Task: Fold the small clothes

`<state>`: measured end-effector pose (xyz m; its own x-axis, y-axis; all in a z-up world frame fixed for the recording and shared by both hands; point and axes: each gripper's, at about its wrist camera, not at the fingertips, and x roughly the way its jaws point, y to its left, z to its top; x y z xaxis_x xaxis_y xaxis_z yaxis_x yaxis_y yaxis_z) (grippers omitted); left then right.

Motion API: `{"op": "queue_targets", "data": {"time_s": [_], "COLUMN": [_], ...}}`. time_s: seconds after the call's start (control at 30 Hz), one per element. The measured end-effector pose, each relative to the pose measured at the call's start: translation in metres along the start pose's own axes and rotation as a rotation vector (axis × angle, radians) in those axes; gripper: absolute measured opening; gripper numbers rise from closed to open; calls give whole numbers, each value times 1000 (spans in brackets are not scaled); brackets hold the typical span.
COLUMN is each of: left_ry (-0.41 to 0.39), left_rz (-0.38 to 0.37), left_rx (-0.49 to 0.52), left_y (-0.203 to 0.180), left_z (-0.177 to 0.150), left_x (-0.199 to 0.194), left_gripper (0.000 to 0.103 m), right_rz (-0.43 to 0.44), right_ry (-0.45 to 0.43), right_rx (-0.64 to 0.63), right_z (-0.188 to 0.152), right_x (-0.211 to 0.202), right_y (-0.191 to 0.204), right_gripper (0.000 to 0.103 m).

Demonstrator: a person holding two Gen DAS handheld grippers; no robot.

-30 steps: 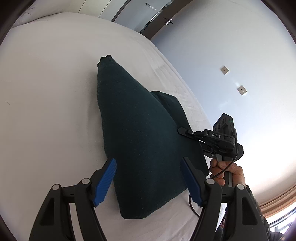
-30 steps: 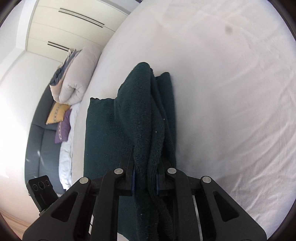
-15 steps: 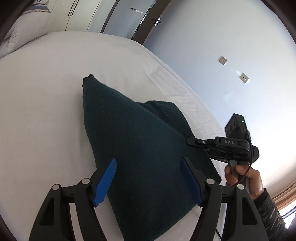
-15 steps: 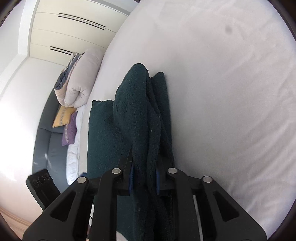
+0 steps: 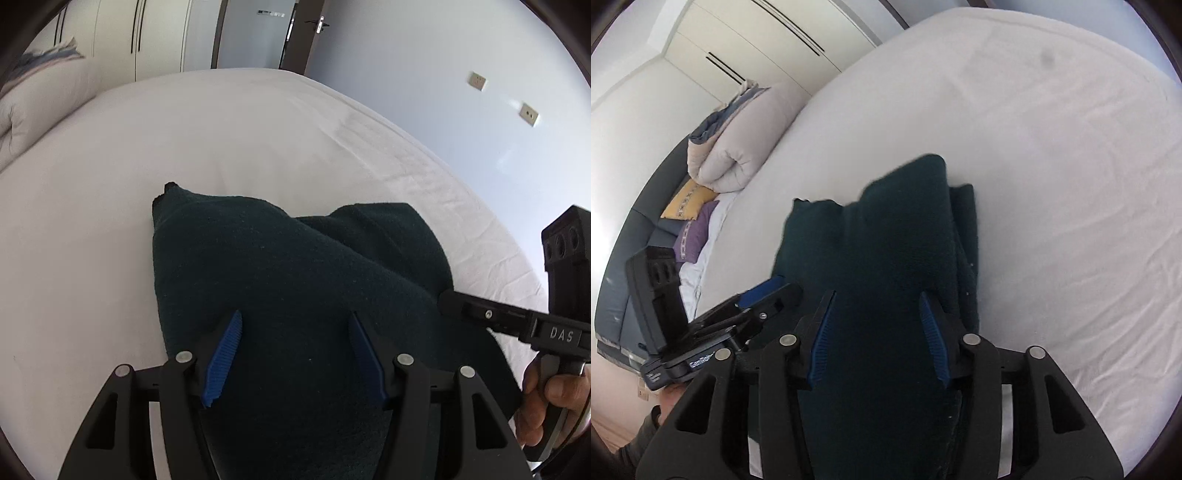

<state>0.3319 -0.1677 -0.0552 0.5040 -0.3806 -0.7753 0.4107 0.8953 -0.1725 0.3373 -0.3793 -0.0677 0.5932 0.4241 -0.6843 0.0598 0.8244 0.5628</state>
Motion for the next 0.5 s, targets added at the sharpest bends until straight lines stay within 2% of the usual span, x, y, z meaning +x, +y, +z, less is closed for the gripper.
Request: {"op": "queue_targets", "data": {"time_s": [0.03, 0.13, 0.2, 0.3, 0.4, 0.47, 0.5], "left_ry": [3, 7, 6, -14, -47, -56, -58], "left_rz": [18, 33, 43, 34, -7, 1, 25], "left_rx": [18, 45, 55, 33, -17, -18, 13], "left_y": [-4, -12, -16, -15, -7, -10, -15], "left_z": [0, 1, 2, -2, -11, -22, -28], "left_x": [3, 14, 15, 0, -24, -30, -29], "left_gripper": [63, 71, 74, 75, 75, 75, 75], "right_rz": [5, 43, 28, -43, 23, 7, -14], "right_ry": [-21, -59, -70, -115, -156, -140, -112], "right_rx": [-5, 15, 19, 11, -34, -85, -108], "right_z": [-4, -10, -12, -17, -37, -56, -66], "right_x": [1, -2, -5, -24, -52, -62, -58], "right_y": [-5, -23, -23, -7, 13, 22, 24], "right_gripper": [32, 31, 32, 37, 37, 37, 39]}}
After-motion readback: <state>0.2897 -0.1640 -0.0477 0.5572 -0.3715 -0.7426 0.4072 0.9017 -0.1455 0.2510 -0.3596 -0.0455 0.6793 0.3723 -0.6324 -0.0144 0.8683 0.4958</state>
